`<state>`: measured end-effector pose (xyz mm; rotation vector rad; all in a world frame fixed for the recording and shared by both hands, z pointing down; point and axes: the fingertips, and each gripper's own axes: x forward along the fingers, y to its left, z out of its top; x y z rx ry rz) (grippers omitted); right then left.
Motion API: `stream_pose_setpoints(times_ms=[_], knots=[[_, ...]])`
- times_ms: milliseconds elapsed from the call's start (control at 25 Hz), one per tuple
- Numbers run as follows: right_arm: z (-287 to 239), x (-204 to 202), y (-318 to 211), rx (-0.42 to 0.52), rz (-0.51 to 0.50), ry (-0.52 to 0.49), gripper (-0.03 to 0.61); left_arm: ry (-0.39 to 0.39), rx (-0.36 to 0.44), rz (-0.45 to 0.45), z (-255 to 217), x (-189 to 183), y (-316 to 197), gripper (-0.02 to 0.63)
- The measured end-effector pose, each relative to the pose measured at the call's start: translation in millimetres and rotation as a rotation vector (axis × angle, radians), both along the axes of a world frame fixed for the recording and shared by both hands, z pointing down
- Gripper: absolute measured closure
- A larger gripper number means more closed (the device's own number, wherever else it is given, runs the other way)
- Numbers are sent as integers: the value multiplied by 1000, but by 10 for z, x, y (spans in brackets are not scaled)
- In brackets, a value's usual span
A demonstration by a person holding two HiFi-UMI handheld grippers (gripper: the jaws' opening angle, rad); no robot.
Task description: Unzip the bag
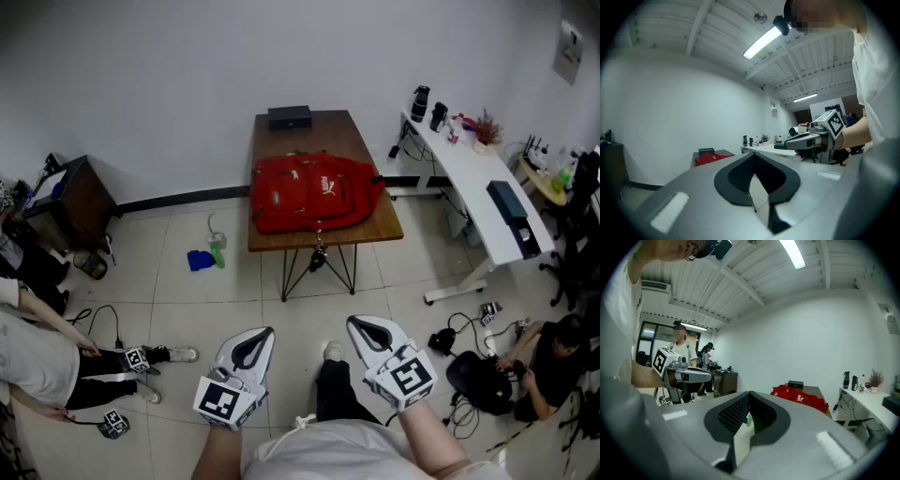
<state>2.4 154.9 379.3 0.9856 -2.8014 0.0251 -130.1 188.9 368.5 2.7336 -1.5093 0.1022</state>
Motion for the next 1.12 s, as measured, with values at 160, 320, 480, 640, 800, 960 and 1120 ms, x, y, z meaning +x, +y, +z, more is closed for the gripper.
stream_pose_setpoints(times_ms=[160, 320, 480, 640, 800, 960, 1120], knots=[[18, 16, -847, 23, -35, 14, 574, -37, 4, 13, 33, 28, -800, 607], [-103, 86, -1726, 17, -53, 30, 574, -48, 6, -12, 57, 115, -1631, 607], [15, 154, -2471, -24, -72, 32, 574, -41, -10, -23, 83, 192, -2346, 607], [268, 113, -2950, -125, -61, 46, 574, -46, -32, 1, 93, 257, -2838, 607], [701, -25, -3217, -249, -43, 101, 574, -81, -103, 53, 462, 265, -3258, 607], [1220, -215, -3459, -376, -1, 161, 546, -108, -194, 156, 956, 277, -3631, 607], [1824, -448, -3602, -445, 50, 210, 503, -122, -255, 229, 1426, 243, -3931, 607]])
